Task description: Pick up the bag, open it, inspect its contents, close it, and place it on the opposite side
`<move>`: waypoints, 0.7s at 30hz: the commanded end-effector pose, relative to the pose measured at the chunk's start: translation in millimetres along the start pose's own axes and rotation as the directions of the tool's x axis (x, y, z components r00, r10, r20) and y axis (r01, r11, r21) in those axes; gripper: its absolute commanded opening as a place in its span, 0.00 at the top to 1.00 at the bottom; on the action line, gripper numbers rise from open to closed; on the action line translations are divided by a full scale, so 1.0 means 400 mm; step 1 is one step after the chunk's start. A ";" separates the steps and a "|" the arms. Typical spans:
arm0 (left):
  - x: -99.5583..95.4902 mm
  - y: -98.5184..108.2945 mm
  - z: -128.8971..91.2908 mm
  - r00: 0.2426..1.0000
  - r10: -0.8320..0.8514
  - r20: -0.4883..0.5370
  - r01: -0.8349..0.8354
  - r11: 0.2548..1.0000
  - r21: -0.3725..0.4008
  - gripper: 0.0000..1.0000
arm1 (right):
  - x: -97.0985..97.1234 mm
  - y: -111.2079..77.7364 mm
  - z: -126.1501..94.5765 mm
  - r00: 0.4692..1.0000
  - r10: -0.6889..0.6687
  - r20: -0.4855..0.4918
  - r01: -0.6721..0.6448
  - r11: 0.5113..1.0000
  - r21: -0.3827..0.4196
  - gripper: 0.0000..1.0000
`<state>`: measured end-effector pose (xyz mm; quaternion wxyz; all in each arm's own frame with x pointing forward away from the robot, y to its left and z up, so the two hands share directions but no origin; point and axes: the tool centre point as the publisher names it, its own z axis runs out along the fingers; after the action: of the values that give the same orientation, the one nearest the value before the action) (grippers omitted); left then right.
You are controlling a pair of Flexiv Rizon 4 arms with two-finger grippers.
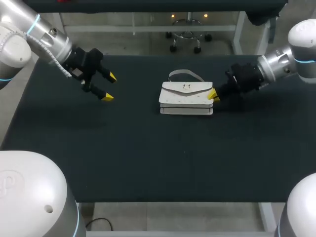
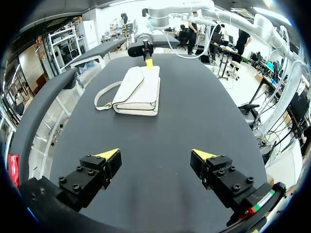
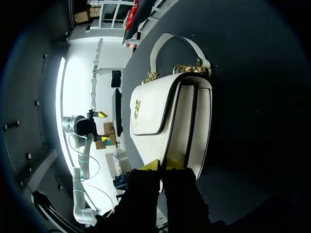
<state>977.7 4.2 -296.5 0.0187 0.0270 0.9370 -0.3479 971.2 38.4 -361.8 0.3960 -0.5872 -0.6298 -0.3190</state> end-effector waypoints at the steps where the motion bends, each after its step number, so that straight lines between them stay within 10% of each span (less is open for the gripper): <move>1: 0.001 0.001 0.002 1.000 0.001 0.002 -0.001 1.000 0.002 0.00 | 0.011 -0.013 0.029 1.000 -0.008 0.007 0.008 1.000 -0.002 1.00; 21: 0.001 0.001 0.002 1.000 0.001 0.002 -0.001 1.000 0.002 0.00 | 0.040 -0.050 0.119 1.000 -0.018 0.000 0.018 0.999 0.035 1.00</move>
<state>977.7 4.1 -296.4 0.0187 0.0270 0.9370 -0.3479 946.3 78.8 -366.0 0.4045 -0.5731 -0.6409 -0.3118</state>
